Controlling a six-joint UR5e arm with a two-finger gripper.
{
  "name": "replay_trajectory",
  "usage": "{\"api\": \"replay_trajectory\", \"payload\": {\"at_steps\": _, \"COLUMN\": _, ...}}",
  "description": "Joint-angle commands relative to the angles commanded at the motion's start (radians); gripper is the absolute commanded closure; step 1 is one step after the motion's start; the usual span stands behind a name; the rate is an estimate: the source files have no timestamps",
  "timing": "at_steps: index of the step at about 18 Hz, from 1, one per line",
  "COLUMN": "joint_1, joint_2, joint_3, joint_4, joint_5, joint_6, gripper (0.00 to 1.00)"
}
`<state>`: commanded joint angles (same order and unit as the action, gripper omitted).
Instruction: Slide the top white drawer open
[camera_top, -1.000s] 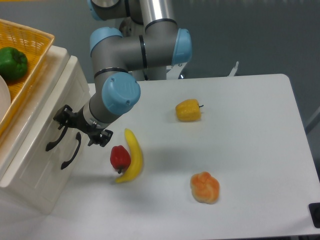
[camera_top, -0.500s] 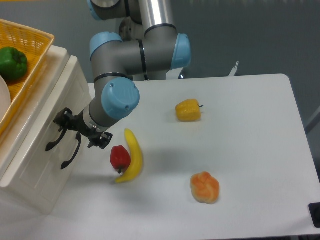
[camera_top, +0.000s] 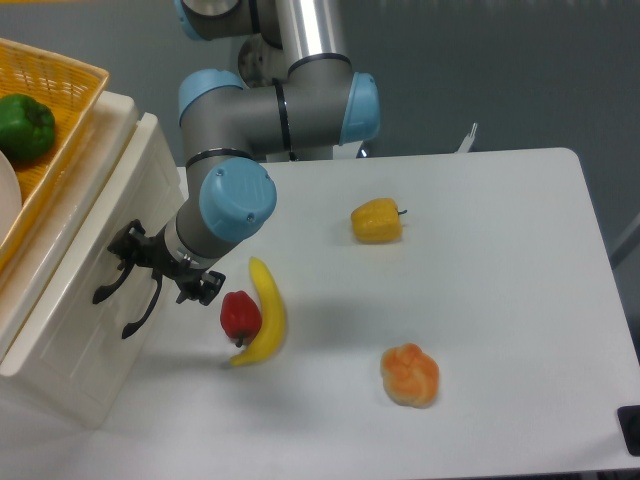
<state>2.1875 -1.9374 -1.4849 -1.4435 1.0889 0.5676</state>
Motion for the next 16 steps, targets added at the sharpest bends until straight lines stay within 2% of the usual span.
{"api": "replay_trajectory", "payload": {"at_steps": 11, "joint_1": 0.000, "joint_2": 0.003, "joint_3": 0.011, "joint_4": -0.002, "joint_5": 0.017, "joint_6": 0.028, "gripper": 0.00}}
{"api": "replay_trajectory", "payload": {"at_steps": 16, "joint_1": 0.001, "joint_2": 0.000, "joint_3": 0.011, "joint_4": -0.006, "joint_5": 0.063, "joint_6": 0.028, "gripper": 0.00}}
